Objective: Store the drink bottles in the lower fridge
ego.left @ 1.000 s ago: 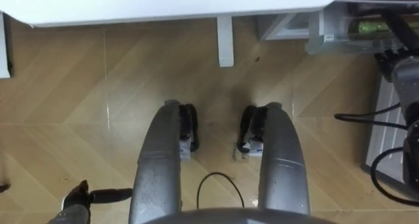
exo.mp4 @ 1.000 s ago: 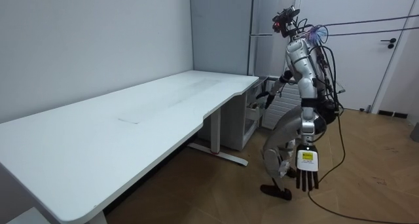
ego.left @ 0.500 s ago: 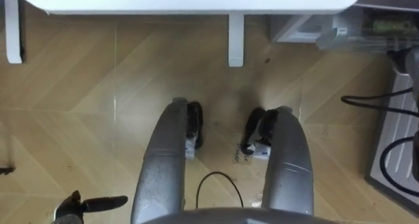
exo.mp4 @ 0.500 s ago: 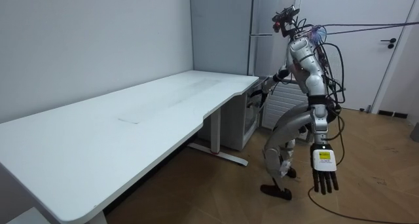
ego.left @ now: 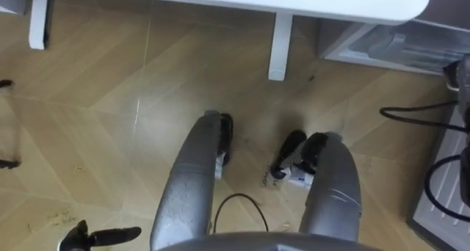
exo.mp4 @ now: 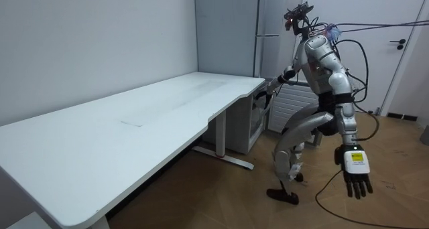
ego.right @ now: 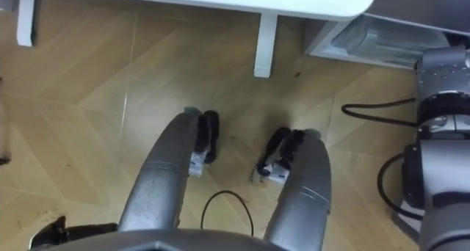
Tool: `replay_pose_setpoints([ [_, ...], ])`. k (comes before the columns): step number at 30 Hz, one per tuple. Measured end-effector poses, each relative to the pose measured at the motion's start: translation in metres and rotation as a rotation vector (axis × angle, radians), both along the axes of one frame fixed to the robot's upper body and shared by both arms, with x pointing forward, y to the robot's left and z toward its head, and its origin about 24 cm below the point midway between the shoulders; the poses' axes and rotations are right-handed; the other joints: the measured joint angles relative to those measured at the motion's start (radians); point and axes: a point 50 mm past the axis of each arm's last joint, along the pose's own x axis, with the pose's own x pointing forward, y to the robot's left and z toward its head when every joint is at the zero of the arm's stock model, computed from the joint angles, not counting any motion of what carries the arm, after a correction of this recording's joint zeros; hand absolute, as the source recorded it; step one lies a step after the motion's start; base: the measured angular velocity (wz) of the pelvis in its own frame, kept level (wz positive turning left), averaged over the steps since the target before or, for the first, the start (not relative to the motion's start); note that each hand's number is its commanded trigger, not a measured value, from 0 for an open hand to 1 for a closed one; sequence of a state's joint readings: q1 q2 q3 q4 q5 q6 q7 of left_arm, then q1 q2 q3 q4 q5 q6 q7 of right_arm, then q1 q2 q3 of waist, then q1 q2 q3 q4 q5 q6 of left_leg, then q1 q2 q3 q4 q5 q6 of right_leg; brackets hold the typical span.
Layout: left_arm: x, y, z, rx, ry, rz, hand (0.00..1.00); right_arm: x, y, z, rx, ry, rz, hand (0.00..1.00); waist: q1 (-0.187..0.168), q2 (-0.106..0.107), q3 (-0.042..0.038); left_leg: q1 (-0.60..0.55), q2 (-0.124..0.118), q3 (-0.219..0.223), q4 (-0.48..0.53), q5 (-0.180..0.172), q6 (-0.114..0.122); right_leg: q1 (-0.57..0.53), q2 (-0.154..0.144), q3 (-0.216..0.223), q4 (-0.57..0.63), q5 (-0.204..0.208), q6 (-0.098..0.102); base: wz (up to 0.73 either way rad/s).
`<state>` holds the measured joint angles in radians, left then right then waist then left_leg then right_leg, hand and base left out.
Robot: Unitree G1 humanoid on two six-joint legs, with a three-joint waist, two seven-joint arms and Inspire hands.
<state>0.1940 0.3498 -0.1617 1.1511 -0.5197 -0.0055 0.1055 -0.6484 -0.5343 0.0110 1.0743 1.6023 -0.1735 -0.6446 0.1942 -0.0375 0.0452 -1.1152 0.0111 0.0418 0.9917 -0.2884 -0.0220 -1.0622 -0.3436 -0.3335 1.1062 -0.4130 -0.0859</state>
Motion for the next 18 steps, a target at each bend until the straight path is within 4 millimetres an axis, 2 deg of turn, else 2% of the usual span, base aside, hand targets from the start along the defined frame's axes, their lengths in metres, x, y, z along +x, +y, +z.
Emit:
replay_pose_setpoints([
  [2,-0.0097,0.0012,0.0001,0.005,0.024,0.003,0.00,-0.0028,-0.0012,-0.0008,0.035,0.016,-0.052,0.00,0.007,0.001,0.0004,0.019,-0.018,-0.016,-0.018,0.013,-0.002,0.034,-0.031,-0.037,0.000,-0.006,-0.005,0.40],
  [5,-0.0131,0.0019,0.0000,0.009,0.034,0.009,0.00,-0.0042,-0.0010,-0.0020,0.063,0.013,-0.088,0.00,0.008,0.004,0.0008,0.033,-0.029,-0.032,-0.042,0.033,-0.013,0.057,-0.044,-0.060,-0.007,-0.010,-0.009,0.29],
  [7,-0.0126,0.0032,0.0008,0.026,0.023,0.009,0.00,-0.0050,-0.0010,-0.0024,0.079,0.013,-0.108,0.00,0.007,0.009,-0.0004,0.044,-0.042,-0.051,-0.063,0.052,-0.023,0.083,-0.073,-0.103,-0.011,-0.015,-0.017,0.23],
  [11,-0.0118,0.0053,0.0020,0.039,0.005,0.005,0.00,-0.0021,0.0032,0.0010,0.103,0.010,-0.121,0.00,0.009,0.021,-0.0008,0.056,-0.045,-0.071,-0.087,0.073,-0.033,0.122,-0.114,-0.180,-0.014,-0.022,-0.031,0.15],
  [14,-0.0104,0.0066,0.0030,0.047,-0.012,-0.001,0.00,-0.0021,0.0056,0.0017,0.134,0.007,-0.160,0.00,0.030,0.025,-0.0014,0.065,-0.046,-0.078,-0.116,0.083,-0.047,0.146,-0.144,-0.231,-0.017,-0.029,-0.041,0.16],
  [17,-0.0125,0.0066,0.0030,0.048,-0.009,-0.001,0.00,-0.0037,0.0036,0.0037,0.145,-0.004,-0.204,0.00,0.043,0.026,-0.0021,0.063,-0.045,-0.078,-0.144,0.086,-0.052,0.164,-0.187,-0.296,-0.018,-0.035,-0.044,0.27],
  [18,-0.0132,0.0064,0.0029,0.047,-0.006,-0.002,0.00,-0.0046,0.0025,0.0041,0.148,-0.008,-0.221,0.00,0.052,0.028,-0.0020,0.062,-0.041,-0.077,-0.149,0.085,-0.051,0.179,-0.205,-0.331,-0.018,-0.039,-0.051,0.18],
])
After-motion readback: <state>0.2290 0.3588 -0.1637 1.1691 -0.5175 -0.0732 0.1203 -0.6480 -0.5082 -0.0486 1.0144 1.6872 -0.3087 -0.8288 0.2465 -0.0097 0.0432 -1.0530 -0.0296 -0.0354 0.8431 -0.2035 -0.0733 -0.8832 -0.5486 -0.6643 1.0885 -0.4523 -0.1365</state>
